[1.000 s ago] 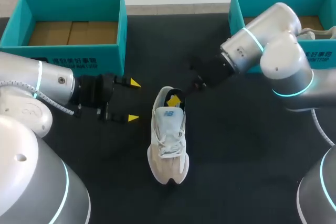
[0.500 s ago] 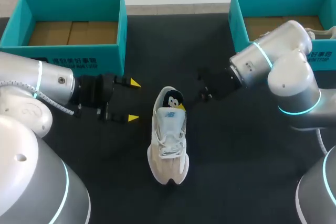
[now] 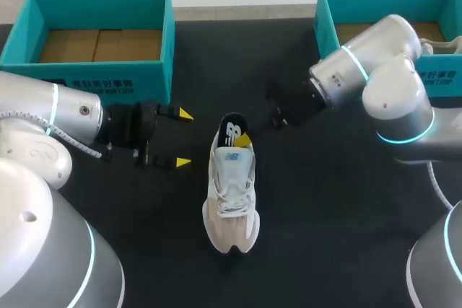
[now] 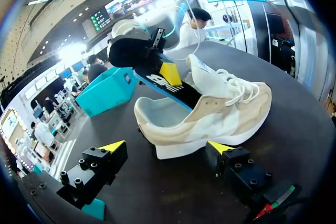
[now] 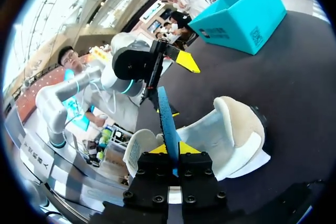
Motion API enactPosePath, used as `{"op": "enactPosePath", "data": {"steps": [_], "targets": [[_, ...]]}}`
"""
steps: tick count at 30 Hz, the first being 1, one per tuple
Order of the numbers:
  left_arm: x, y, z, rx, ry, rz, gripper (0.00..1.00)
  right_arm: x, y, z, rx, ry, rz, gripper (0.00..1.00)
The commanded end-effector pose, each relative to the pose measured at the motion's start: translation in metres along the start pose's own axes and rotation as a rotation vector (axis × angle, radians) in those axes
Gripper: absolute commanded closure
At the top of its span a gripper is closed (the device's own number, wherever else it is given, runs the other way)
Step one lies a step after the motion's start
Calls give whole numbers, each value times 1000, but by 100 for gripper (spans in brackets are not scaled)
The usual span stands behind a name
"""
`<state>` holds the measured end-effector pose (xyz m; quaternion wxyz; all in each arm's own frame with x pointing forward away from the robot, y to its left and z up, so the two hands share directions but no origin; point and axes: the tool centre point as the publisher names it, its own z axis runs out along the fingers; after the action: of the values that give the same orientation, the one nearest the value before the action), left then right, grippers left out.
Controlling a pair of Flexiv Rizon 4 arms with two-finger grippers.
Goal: Take the shoe out of the shoebox, open the shoe tongue, remove and reinsert the insole, then place the shoe into the shoebox
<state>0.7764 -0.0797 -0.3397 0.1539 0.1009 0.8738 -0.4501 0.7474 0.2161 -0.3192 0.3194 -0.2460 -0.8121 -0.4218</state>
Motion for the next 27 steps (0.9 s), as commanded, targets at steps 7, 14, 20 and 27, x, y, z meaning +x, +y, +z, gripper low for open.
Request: {"op": "enactPosePath", "data": {"steps": [7,14,20,27], "targets": [[0,0,0,-3,1,0,0,-8,17,13,53,30,-19,100],[0,0,0,-3,1,0,0,-4,9,12,33,18,0,68],[0,0,0,-3,1,0,0,3,0,10,27,11,24,68],[0,0,0,-3,1,0,0,9,-12,10,-5,-4,57,66]]}}
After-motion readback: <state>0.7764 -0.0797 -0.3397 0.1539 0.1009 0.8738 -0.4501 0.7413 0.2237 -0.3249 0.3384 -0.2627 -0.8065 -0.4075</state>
